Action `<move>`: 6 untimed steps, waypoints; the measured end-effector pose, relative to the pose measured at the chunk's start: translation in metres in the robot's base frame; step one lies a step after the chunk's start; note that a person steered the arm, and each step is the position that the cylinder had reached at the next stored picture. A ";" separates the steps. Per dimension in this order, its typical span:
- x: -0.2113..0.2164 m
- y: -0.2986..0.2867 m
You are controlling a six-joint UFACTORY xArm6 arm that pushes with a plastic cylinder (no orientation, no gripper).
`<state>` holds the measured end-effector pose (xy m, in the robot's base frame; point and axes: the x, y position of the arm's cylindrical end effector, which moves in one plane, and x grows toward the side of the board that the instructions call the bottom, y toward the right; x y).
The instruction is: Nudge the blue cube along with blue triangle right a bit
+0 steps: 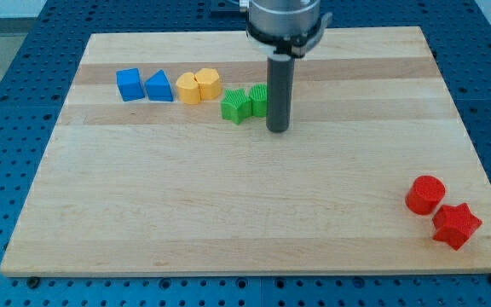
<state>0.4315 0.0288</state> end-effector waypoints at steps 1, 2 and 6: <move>0.033 -0.006; 0.038 -0.033; 0.038 -0.221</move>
<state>0.4699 -0.1924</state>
